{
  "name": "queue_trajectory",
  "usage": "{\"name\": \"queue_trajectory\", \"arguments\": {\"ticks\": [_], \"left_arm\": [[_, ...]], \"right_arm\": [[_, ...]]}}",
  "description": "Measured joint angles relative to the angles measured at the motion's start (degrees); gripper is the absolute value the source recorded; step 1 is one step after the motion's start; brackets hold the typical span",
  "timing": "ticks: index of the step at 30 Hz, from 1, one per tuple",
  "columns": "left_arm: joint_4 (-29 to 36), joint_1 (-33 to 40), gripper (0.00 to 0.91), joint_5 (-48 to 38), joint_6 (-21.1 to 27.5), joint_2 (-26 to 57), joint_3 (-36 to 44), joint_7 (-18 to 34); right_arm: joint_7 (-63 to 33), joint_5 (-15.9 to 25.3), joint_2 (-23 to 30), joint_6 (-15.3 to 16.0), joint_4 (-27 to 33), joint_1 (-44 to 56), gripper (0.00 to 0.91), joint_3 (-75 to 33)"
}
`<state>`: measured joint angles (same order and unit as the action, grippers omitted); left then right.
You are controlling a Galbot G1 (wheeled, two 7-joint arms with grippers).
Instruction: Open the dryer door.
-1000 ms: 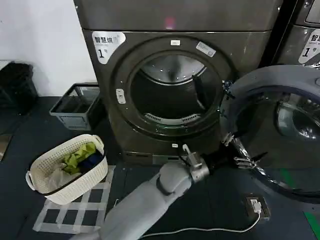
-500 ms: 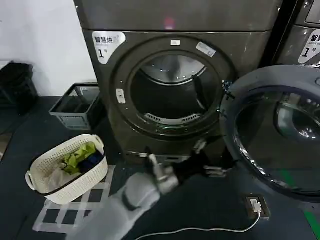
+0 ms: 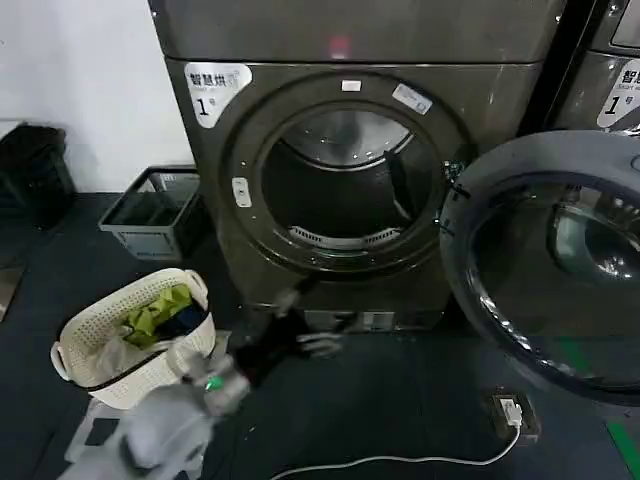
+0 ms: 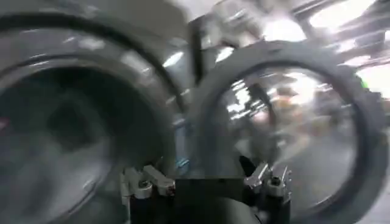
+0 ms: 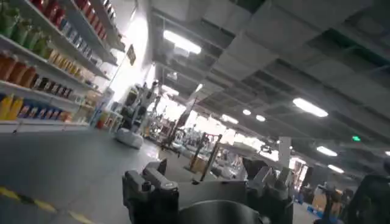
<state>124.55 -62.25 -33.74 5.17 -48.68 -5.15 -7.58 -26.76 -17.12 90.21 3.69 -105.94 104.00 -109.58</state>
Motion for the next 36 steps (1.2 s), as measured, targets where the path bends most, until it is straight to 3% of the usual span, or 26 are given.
{"name": "queue_trajectory", "arguments": {"ticks": [6, 11, 15, 30, 36], "left_arm": [[6.32, -11.37, 0.907, -10.18, 8.71, 3.99, -13.75, 9.29], [7.49, -15.71, 0.907, -23.97, 17.80, 6.79, -25.87, 20.07], [7.22, -17.96, 0.907, -30.76, 21.77, 9.09, -32.22, 26.04], [3.09, -19.07, 0.907, -58.57, 36.92, 15.01, -45.81, 49.93], [0.47, -18.02, 0.907, -71.73, 37.07, 18.03, -47.73, 59.96]], "right_arm": [[0.88, -0.19, -3.30, -0.07, 3.72, -1.06, 0.907, 1.85], [1.70, -0.32, -5.07, -0.33, 6.16, -1.71, 0.907, 3.28], [2.08, -0.59, -5.86, -0.56, 7.36, -2.10, 0.907, 4.14], [2.69, -2.29, -5.27, -2.24, 7.28, -2.41, 0.907, 5.48], [3.24, -2.27, -5.15, -2.89, 7.39, -2.46, 0.907, 5.85]]}}
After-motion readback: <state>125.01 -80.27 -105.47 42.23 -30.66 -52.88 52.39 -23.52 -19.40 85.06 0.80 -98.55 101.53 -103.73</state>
